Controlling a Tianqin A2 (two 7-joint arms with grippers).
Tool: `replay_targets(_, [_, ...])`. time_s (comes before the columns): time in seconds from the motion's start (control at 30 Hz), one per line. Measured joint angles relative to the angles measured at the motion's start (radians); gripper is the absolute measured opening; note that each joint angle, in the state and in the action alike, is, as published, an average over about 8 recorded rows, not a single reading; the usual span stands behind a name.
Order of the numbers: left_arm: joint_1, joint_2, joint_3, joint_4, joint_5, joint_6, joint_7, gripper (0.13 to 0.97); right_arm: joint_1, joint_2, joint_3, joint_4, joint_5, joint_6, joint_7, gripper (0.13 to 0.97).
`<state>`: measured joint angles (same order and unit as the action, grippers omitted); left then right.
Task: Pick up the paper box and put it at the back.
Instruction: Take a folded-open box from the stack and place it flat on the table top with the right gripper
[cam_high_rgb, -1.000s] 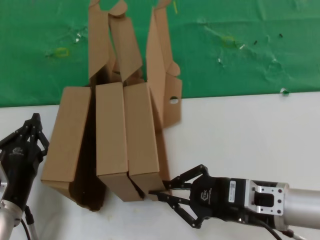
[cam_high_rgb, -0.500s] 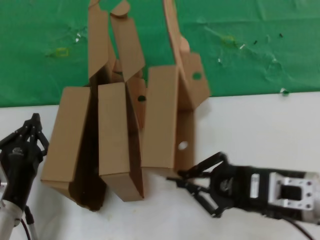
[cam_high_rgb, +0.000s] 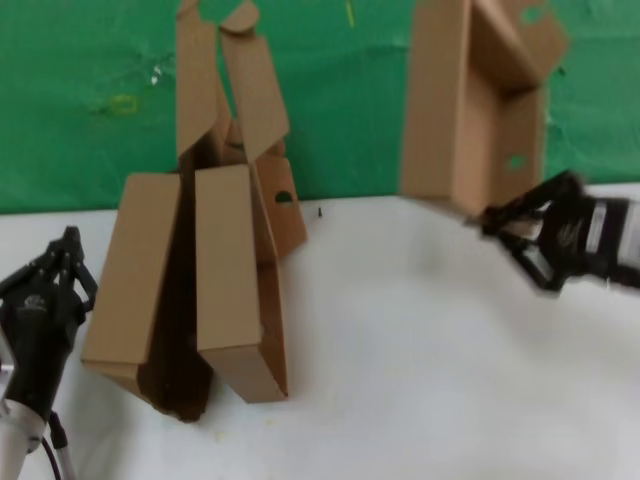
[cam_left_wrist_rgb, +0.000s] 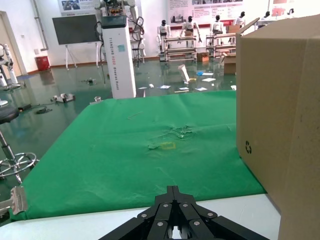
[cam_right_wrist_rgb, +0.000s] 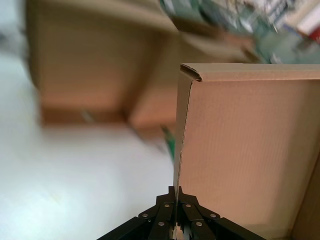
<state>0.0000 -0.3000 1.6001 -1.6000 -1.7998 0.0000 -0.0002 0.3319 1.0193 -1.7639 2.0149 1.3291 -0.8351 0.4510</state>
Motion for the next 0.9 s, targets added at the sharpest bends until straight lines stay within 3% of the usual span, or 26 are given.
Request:
replay_targets(0.17, [0.000, 0.000, 0.000, 0.000, 0.000, 0.000, 0.000, 0.143, 0.184, -0.055, -0.095, -0.097, -0.216, -0.102, 0.107, 0.149])
replay_targets(0.37, [0.000, 0.000, 0.000, 0.000, 0.000, 0.000, -0.001, 0.143, 0.378, -0.210, -0.225, -0.275, -0.471, -0.219, 0.154, 0.149])
replay_targets(0.63, [0.000, 0.000, 0.000, 0.000, 0.000, 0.000, 0.000, 0.143, 0.563, -0.476, -0.348, -0.602, -0.753, -0.235, 0.097, 0.149])
replay_targets(0.9, [0.000, 0.000, 0.000, 0.000, 0.000, 0.000, 0.000, 0.143, 0.652, -0.665, -0.413, -0.827, -0.895, -0.184, 0.021, 0.149])
